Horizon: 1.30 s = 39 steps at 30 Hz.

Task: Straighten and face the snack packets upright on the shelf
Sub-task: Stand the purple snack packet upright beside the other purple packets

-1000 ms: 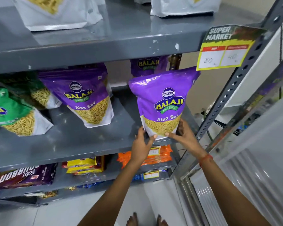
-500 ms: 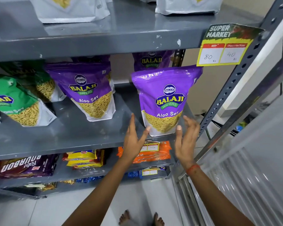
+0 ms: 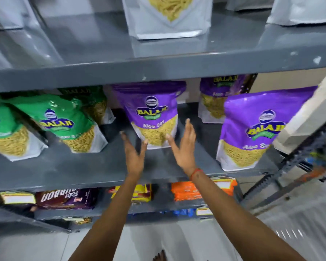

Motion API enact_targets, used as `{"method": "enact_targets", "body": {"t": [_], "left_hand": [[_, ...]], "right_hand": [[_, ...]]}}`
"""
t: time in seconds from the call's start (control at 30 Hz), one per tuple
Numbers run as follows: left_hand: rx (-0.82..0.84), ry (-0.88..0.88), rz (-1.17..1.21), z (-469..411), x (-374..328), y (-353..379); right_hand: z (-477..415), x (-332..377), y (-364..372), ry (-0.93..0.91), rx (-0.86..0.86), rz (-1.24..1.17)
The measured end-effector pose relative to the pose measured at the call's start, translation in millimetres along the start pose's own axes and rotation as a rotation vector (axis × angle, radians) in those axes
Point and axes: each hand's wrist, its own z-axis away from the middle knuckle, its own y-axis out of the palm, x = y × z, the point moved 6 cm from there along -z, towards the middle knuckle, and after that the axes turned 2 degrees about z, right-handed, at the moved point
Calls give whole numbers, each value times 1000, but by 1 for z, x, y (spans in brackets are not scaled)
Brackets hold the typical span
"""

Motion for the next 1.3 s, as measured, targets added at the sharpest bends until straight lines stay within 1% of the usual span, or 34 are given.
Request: {"method": "enact_targets", "body": {"t": [0.07, 0.1, 0.17, 0.27, 0.4, 0.47, 0.6, 0.73, 0.8, 0.9, 0.97, 1.0, 1.1, 1.3], "left_hand": [[228, -35, -32, -22, 11, 10], [313, -28, -29, -30, 15, 13], [399, -47, -26, -40, 18, 16], [453, -107, 33, -35, 22, 15], [527, -114, 74, 5, 26, 3], [525, -109, 42, 25, 27, -5], [485, -108, 27, 51, 23, -11], [478, -114, 15, 57, 16, -13], [479, -126, 17, 54, 13, -16], [524, -125, -4, 46, 12, -18], [542, -132, -38, 44, 14, -15], [538, -144, -57, 43, 15, -14], [512, -146, -97, 41, 17, -14], [528, -137, -178, 42, 10, -15]], "right_hand": [[-18, -19, 18, 133, 116, -50], [-23, -24, 26, 154, 179, -74], [-25, -24, 34, 112, 253, -108], [-13, -22, 32, 53, 270, -68], [26, -27, 22, 12, 245, -1], [47, -29, 15, 11, 259, 35], [66, -29, 3, 14, 289, 25], [71, -22, -2, 65, 327, -44], [67, -10, -10, 72, 264, -148], [46, 21, -37, 14, -38, -288], [32, 42, -53, -12, -182, -330], [27, 51, -58, -28, -207, -347], [19, 70, -67, -71, -208, -372], [13, 76, -75, -78, -243, -345]]}}
